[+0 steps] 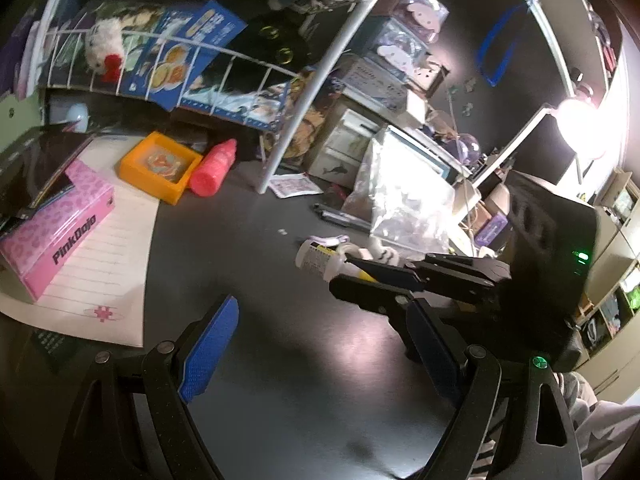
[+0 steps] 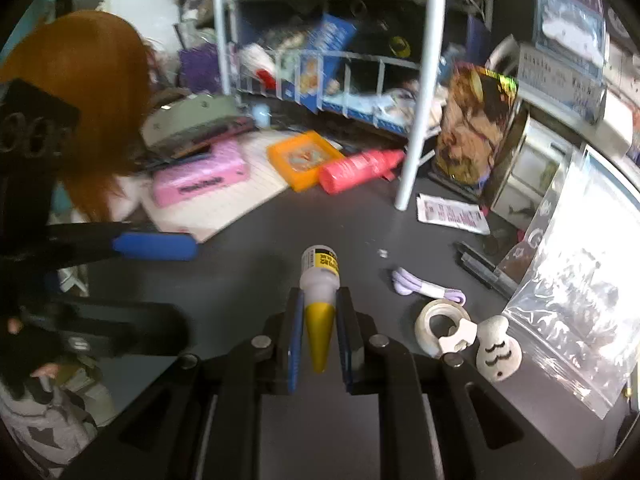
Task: Organize objects
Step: 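Carry the glue bottle into the box and open the right gripper, then move the right tool back to the white tape roll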
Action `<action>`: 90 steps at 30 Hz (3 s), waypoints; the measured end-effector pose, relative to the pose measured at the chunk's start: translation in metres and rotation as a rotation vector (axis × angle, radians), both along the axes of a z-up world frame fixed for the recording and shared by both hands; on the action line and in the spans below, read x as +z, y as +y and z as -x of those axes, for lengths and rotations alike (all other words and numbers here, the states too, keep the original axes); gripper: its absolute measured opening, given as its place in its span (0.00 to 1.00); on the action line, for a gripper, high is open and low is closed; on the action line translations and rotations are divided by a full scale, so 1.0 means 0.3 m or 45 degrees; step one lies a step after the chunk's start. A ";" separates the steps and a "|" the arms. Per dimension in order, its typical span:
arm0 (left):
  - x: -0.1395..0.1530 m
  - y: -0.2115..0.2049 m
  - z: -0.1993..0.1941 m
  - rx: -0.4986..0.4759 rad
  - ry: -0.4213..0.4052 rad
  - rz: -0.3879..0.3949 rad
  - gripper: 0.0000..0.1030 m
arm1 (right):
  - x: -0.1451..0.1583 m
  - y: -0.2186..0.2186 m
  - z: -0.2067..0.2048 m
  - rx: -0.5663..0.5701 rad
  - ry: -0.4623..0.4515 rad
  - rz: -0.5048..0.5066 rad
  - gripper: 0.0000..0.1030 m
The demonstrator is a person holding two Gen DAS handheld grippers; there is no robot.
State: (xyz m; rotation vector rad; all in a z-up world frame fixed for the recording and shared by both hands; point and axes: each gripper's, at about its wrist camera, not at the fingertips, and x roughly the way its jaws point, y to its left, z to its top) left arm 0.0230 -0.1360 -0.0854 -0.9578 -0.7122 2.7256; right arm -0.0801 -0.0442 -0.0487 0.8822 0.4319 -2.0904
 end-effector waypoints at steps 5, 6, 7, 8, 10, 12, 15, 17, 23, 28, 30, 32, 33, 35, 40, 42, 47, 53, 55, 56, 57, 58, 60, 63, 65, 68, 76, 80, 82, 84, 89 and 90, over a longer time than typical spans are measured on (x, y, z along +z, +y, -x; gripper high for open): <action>0.065 0.042 -0.037 -0.042 0.077 -0.045 0.82 | 0.088 0.044 -0.099 0.043 0.074 0.047 0.13; 0.079 0.053 -0.042 -0.050 0.089 -0.046 0.82 | 0.105 0.058 -0.112 0.051 0.085 0.057 0.13; 0.095 0.067 -0.045 -0.060 0.103 -0.049 0.82 | 0.125 0.076 -0.132 0.056 0.098 0.071 0.13; 0.112 0.080 -0.049 -0.073 0.117 -0.055 0.82 | 0.144 0.092 -0.153 0.060 0.113 0.084 0.13; 0.151 0.117 -0.055 -0.115 0.152 -0.074 0.82 | 0.179 0.127 -0.186 0.067 0.143 0.108 0.13; 0.186 0.158 -0.057 -0.154 0.175 -0.075 0.82 | 0.214 0.165 -0.220 0.071 0.170 0.134 0.13; 0.242 0.237 -0.049 -0.218 0.200 -0.051 0.82 | 0.269 0.233 -0.265 0.069 0.217 0.177 0.13; 0.279 0.296 -0.039 -0.266 0.221 -0.043 0.82 | 0.306 0.288 -0.292 0.062 0.254 0.203 0.13; 0.375 0.467 0.005 -0.395 0.257 0.001 0.72 | 0.383 0.448 -0.338 -0.001 0.332 0.264 0.13; 0.424 0.614 0.068 -0.487 0.263 0.049 0.70 | 0.419 0.596 -0.341 -0.091 0.352 0.305 0.13; 0.434 0.665 0.095 -0.521 0.261 0.059 0.70 | 0.426 0.650 -0.337 -0.131 0.360 0.315 0.13; 0.444 0.729 0.129 -0.562 0.255 0.073 0.70 | 0.433 0.716 -0.334 -0.172 0.362 0.328 0.13; 0.447 0.760 0.146 -0.582 0.250 0.080 0.70 | 0.434 0.742 -0.332 -0.191 0.361 0.332 0.13; 0.447 0.805 0.174 -0.614 0.242 0.088 0.70 | 0.437 0.800 -0.318 -0.232 0.352 0.342 0.13; 0.447 0.924 0.256 -0.704 0.206 0.096 0.70 | 0.433 0.933 -0.286 -0.329 0.327 0.351 0.13; 0.446 0.966 0.283 -0.730 0.192 0.112 0.70 | 0.430 0.973 -0.271 -0.353 0.311 0.351 0.13; 0.431 1.028 0.333 -0.772 0.150 0.134 0.70 | 0.409 1.048 -0.236 -0.407 0.268 0.337 0.13; 0.418 1.066 0.362 -0.786 0.120 0.162 0.71 | 0.387 1.083 -0.213 -0.451 0.250 0.296 0.13; 0.423 1.066 0.359 -0.782 0.123 0.176 0.72 | 0.388 1.086 -0.209 -0.459 0.254 0.291 0.15; 0.425 1.065 0.356 -0.779 0.127 0.180 0.74 | 0.387 1.086 -0.209 -0.458 0.252 0.292 0.16; 0.429 1.061 0.352 -0.775 0.132 0.183 0.75 | 0.387 1.086 -0.210 -0.458 0.253 0.292 0.19; 0.433 1.055 0.347 -0.770 0.139 0.182 0.76 | 0.387 1.087 -0.210 -0.460 0.254 0.293 0.23; 0.440 1.043 0.338 -0.763 0.147 0.181 0.76 | 0.388 1.085 -0.208 -0.464 0.255 0.292 0.25; 0.450 1.015 0.322 -0.740 0.164 0.180 0.76 | 0.391 1.078 -0.212 -0.458 0.248 0.296 0.25; 0.460 0.986 0.305 -0.721 0.179 0.172 0.76 | 0.395 1.068 -0.218 -0.453 0.250 0.296 0.25; 0.473 0.929 0.275 -0.687 0.204 0.164 0.76 | 0.409 1.043 -0.232 -0.437 0.258 0.295 0.25; 0.490 0.687 0.165 -0.513 0.268 0.156 0.78 | 0.460 0.887 -0.298 -0.317 0.294 0.294 0.25; 0.471 0.547 0.101 -0.388 0.278 0.189 0.83 | 0.465 0.750 -0.317 -0.215 0.288 0.273 0.26; 0.455 0.477 0.068 -0.324 0.279 0.218 0.83 | 0.456 0.676 -0.317 -0.156 0.258 0.266 0.26; 0.433 0.406 0.039 -0.268 0.272 0.229 0.83 | 0.433 0.583 -0.318 -0.096 0.222 0.243 0.26; 0.346 0.244 -0.012 -0.140 0.222 0.224 0.84 | 0.343 0.394 -0.301 0.004 0.134 0.164 0.26; 0.325 0.215 -0.018 -0.118 0.207 0.218 0.84 | 0.321 0.362 -0.291 0.016 0.109 0.149 0.26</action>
